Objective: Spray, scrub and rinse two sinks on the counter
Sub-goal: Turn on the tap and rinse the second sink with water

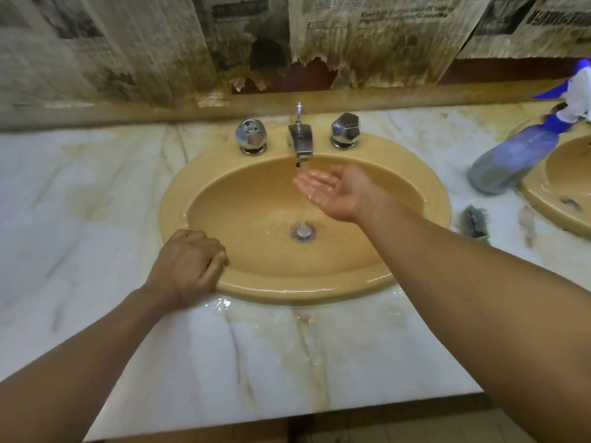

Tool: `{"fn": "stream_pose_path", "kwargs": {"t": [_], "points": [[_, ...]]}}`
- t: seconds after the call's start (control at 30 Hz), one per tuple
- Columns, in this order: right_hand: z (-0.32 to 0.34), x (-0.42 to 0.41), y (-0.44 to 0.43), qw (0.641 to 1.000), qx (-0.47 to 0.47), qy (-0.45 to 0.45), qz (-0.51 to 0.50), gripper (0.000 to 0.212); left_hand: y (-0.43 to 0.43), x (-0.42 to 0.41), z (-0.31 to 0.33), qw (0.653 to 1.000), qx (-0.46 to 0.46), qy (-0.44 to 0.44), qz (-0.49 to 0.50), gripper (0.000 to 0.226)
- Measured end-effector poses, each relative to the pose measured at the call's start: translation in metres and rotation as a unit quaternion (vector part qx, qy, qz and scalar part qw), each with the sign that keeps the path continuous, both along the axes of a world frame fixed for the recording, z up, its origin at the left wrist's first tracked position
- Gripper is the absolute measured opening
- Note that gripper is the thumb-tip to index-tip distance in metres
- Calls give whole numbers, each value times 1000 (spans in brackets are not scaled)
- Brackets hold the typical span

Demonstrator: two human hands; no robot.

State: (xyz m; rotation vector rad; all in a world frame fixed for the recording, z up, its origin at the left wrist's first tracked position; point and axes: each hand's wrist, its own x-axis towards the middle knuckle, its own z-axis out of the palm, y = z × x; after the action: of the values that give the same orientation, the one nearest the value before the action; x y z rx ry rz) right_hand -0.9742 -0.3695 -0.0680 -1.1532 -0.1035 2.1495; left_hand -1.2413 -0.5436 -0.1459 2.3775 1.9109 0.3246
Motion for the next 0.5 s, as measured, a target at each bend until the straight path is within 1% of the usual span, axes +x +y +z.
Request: {"fn": "stream_pose_path", "kwargs": {"t": [0.07,0.13,0.2,0.23,0.3,0.37,0.4,0.43,0.5], "points": [[3,-12,4,997,-4,55,-46,36,8,-13,-1,998,2,-22,51,41],[4,-20,1,996,-3,72,-44,35,22,-28,3,996,-19,-40,75,44],[1,-27,-9,999,0,40,17,35,36,-38,4,996,-54,-6,64,45],[0,-31,-16,998,-3,25,63,36,41,-40,6,995,-76,17,60,53],[2,-40,-34,987,-11,6,158,39,48,-41,9,989,-119,51,72,77],[7,-48,-54,967,-17,-17,254,43,50,-37,6,984,-145,60,84,83],[9,-50,-63,953,-8,-45,300,43,48,-33,5,983,-147,51,94,82],[10,-51,-68,936,17,-91,339,42,47,-27,4,983,-140,28,116,79],[15,-47,-72,901,94,-217,365,35,40,-11,10,971,-120,-60,196,69]]}}
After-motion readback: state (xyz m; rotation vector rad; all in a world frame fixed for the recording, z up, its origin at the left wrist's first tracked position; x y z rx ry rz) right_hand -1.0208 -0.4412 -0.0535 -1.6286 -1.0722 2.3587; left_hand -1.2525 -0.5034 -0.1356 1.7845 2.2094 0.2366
